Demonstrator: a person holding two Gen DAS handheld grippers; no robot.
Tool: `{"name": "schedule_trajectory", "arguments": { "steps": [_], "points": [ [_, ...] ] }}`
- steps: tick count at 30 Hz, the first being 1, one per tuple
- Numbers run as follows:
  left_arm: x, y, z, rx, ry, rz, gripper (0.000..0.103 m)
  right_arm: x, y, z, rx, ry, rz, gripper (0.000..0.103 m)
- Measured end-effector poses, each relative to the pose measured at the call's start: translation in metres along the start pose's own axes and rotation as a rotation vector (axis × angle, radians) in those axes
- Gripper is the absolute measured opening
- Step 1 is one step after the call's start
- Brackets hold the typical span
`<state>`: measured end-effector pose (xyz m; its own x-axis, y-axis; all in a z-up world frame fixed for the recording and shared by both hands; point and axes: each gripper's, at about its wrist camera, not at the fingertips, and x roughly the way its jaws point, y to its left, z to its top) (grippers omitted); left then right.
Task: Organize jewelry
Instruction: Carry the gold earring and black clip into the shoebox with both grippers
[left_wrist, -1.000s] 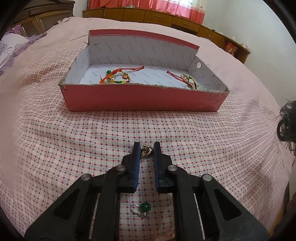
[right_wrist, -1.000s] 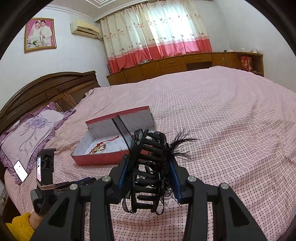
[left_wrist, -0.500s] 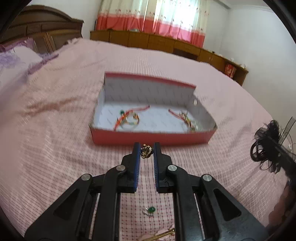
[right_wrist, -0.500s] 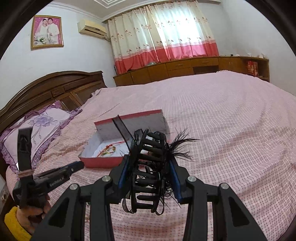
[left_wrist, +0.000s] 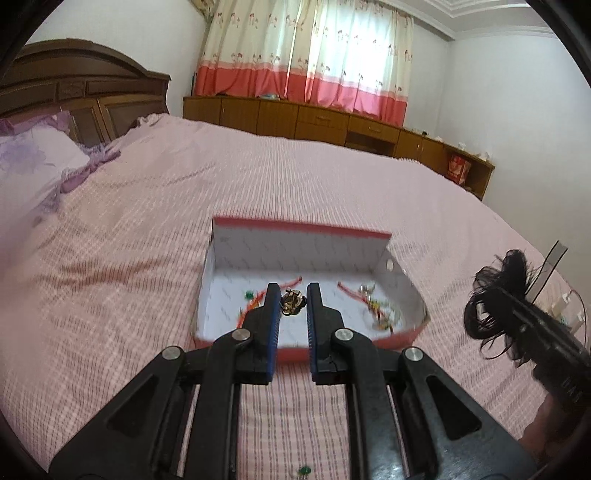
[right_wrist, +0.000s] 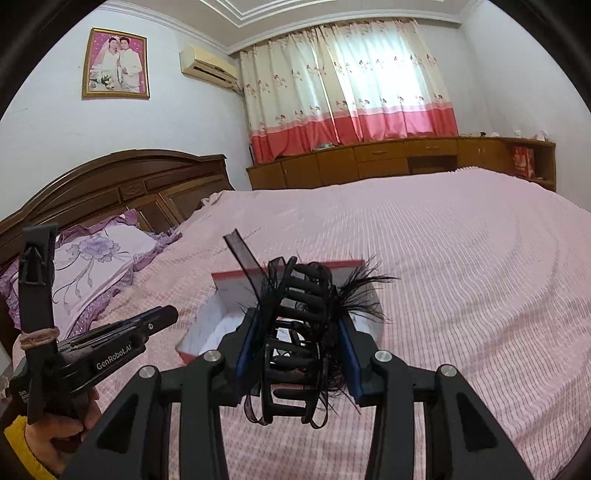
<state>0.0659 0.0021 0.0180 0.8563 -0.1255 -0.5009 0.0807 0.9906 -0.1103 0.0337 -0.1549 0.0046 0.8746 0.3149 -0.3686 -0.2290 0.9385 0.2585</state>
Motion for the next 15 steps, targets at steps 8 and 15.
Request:
{"name": "schedule_trajectory", "arguments": {
  "steps": [8,15],
  "points": [
    [0.02,0.0,0.017,0.004,-0.044,0.008,0.005,0.036,0.009,0.014,-0.034,-0.019,-0.003,0.043],
    [0.047,0.006,0.022,-0.015,-0.04,0.02,0.005,0.075,0.004,0.019,-0.027,-0.003,-0.014,0.043]
  ]
}}
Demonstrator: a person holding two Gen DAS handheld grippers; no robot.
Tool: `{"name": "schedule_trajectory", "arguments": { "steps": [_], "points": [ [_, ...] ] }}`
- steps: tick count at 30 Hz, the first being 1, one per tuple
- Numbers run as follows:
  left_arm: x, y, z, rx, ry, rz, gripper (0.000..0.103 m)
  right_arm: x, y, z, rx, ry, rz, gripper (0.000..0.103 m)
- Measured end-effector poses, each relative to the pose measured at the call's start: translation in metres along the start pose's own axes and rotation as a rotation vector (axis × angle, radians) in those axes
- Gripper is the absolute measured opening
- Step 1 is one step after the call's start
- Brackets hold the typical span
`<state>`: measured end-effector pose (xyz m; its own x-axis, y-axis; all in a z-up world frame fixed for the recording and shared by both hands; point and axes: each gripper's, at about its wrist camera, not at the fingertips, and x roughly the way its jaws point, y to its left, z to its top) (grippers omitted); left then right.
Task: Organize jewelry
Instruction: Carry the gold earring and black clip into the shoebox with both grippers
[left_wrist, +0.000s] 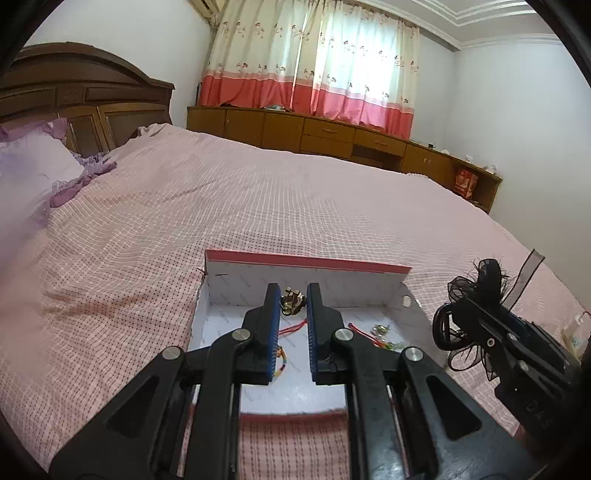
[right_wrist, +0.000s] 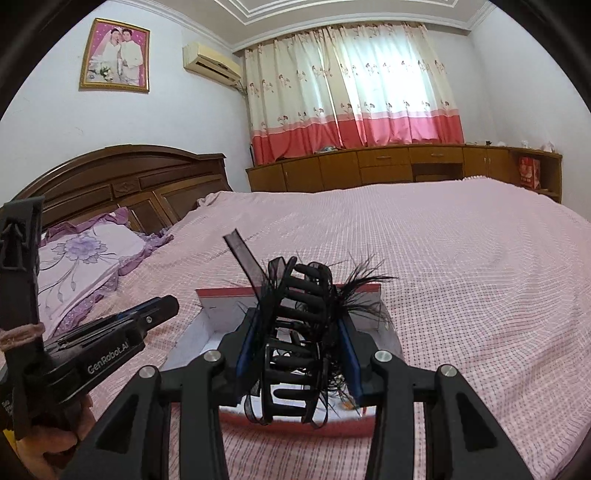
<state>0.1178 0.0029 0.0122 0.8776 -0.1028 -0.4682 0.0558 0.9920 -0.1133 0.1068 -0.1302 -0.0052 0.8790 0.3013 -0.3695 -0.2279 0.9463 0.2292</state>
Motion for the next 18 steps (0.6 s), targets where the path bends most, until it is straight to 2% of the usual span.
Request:
{"name": "schedule_trajectory", "arguments": {
  "steps": [9,18],
  "points": [
    [0.037,0.007,-0.01,-0.011,0.017,0.035,0.005,0.047,-0.01,-0.008,0.02,0.033,-0.03,0.043],
    [0.067,0.006,-0.021,-0.009,0.078,0.064,0.005,0.087,-0.016,-0.014,0.0,0.097,-0.068,0.043]
  ]
}}
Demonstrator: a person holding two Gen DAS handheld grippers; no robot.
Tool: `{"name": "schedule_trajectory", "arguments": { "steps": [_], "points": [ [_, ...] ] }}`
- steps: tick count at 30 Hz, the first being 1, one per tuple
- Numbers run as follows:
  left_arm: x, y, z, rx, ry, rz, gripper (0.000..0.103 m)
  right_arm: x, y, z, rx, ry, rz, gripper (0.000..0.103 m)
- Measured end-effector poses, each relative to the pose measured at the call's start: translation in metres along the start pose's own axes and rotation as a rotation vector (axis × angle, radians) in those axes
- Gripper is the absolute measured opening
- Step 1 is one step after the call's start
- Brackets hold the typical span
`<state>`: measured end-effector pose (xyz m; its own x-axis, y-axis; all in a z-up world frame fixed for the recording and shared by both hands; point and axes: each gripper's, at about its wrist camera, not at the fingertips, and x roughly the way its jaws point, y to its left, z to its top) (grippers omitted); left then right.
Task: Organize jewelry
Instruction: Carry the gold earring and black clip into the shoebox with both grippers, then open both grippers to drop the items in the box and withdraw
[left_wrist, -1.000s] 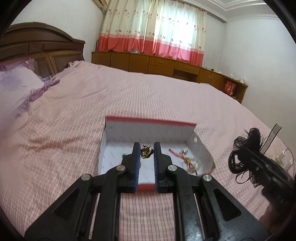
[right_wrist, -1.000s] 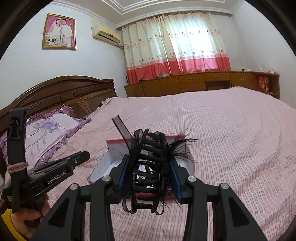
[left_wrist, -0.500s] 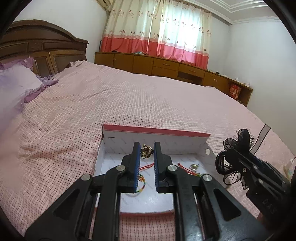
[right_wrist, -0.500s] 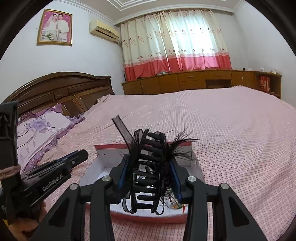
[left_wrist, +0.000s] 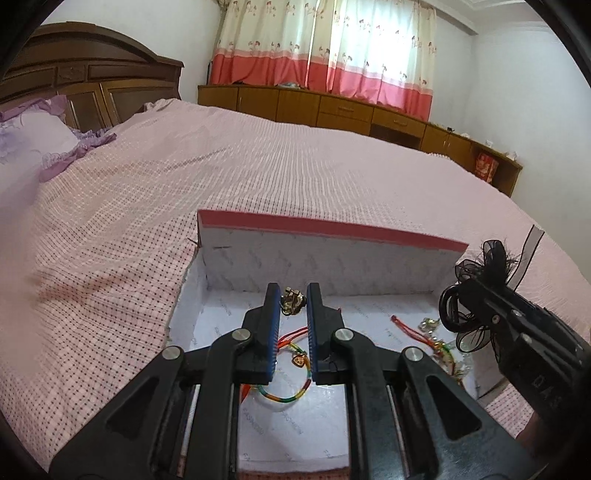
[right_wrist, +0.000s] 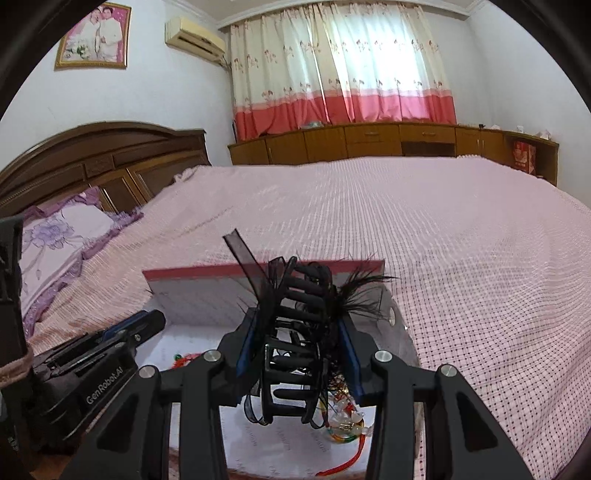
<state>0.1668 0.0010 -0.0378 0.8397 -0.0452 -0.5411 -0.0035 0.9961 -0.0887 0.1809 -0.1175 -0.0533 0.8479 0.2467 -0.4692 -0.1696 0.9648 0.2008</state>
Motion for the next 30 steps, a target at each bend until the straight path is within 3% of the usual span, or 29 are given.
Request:
{"name": "schedule_trajectory", "arguments": {
  "steps": [9,12,14,15,30],
  "points": [
    [0.007,-0.004,-0.002,0.028,0.045,0.014,0.008,0.013,-0.007,-0.005,0.003,0.05,-0.006,0.044],
    [0.008,-0.007,-0.001,0.039,0.052,0.016,0.022,0.013,-0.01,-0.005,0.024,0.056,0.002,0.05],
    [0.006,-0.008,-0.002,0.033,0.05,0.007,0.027,0.011,-0.013,-0.006,0.036,0.052,0.017,0.061],
    [0.005,-0.008,-0.001,0.033,0.049,0.003,0.028,0.009,-0.015,-0.005,0.04,0.048,0.022,0.062],
    [-0.031,0.002,0.007,0.025,0.036,-0.019,0.029,-0.042,-0.021,0.006,0.065,0.0,0.044,0.065]
  ]
}}
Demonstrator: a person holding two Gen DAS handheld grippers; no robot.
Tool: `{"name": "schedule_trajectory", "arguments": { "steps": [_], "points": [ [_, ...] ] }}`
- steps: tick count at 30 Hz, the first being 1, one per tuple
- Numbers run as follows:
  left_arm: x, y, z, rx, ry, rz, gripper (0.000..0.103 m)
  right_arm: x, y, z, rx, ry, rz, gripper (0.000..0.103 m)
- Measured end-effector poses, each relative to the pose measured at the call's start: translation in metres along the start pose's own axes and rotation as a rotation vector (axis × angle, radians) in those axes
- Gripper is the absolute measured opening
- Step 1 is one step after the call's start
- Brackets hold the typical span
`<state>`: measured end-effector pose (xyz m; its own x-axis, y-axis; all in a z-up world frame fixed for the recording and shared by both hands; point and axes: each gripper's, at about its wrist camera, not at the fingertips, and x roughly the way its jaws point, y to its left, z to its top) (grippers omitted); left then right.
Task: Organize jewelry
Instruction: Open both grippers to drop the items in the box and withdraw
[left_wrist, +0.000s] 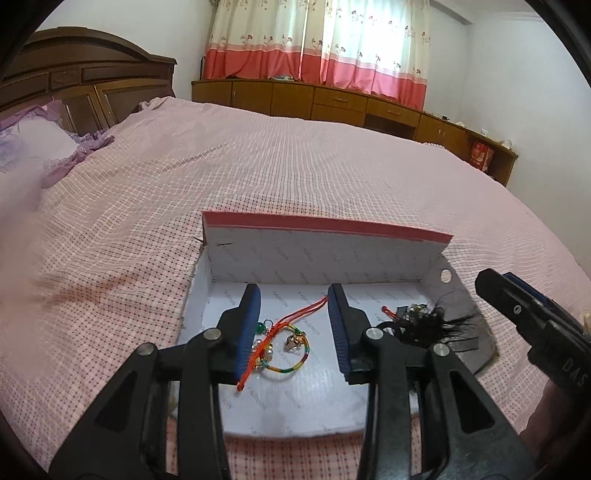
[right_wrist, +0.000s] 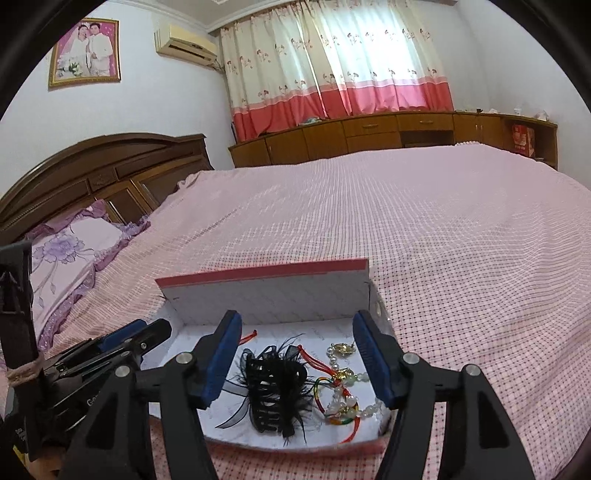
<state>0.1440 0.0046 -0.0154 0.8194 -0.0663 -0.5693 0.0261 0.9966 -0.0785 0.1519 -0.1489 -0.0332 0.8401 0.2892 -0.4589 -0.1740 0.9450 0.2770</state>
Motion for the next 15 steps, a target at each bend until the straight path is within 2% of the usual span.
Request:
{"name": "schedule_trajectory", "arguments": {
  "steps": [15],
  "points": [
    [-0.063,0.011,-0.013,-0.02,-0.004,-0.004,0.03,-0.081,0.015,0.002,-0.015,-0.066,0.013,0.065]
  ]
}}
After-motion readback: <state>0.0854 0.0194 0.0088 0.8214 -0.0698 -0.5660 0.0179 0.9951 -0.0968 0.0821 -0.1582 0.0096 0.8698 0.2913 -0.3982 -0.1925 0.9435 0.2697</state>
